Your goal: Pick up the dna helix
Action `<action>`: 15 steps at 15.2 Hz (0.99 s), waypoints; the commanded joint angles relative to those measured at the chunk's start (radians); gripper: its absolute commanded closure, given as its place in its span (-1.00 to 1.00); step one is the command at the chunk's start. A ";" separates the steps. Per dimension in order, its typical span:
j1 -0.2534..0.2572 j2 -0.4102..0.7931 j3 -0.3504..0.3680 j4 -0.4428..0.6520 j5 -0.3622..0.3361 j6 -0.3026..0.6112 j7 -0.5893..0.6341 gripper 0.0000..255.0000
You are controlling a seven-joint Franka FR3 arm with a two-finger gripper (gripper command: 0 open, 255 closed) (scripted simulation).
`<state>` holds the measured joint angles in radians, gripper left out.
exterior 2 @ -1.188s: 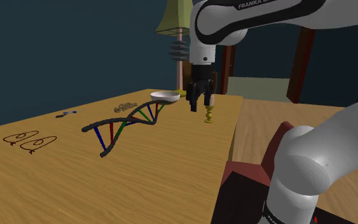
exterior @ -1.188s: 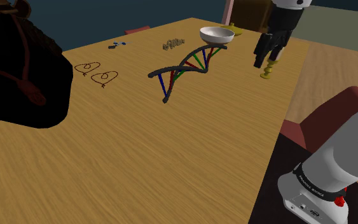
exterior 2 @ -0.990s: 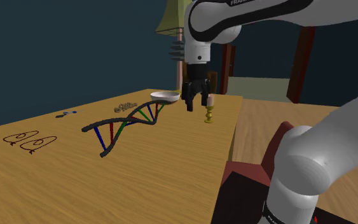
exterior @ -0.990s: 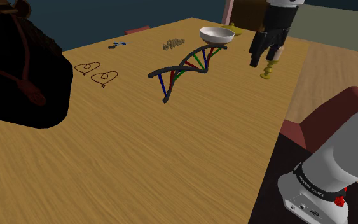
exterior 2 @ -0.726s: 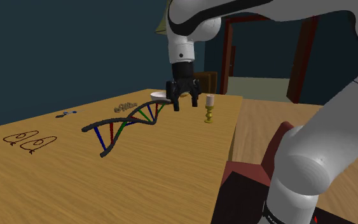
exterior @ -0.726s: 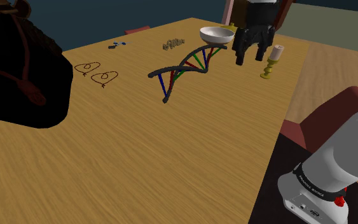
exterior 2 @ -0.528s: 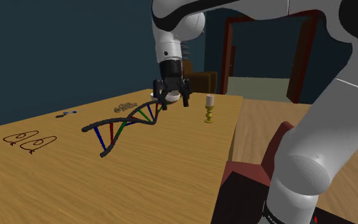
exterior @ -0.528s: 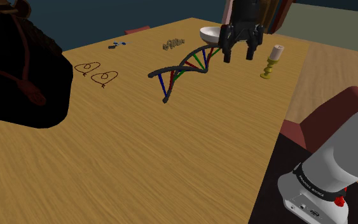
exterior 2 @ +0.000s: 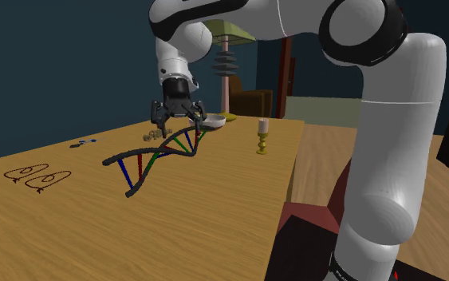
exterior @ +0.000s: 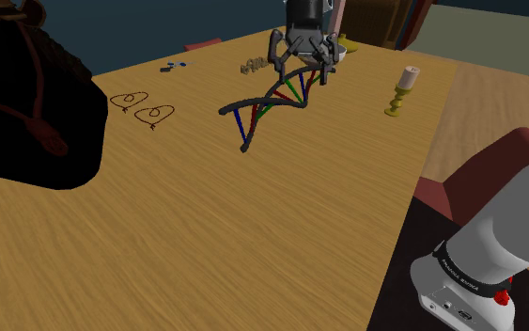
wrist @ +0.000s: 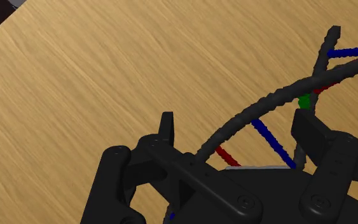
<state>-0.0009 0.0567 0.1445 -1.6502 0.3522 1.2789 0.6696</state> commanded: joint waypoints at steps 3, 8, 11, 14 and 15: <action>0.003 0.094 0.002 0.068 0.051 -0.013 0.075 -1.00; 0.006 0.093 0.002 0.001 0.045 0.049 0.051 -1.00; 0.006 0.093 0.002 -0.006 0.044 0.056 0.048 -1.00; 0.006 0.093 0.002 -0.007 0.044 0.056 0.048 1.00; 0.006 0.093 0.002 -0.006 0.044 0.056 0.048 1.00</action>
<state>0.0051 0.1491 0.1462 -1.6557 0.3969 1.3341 0.7178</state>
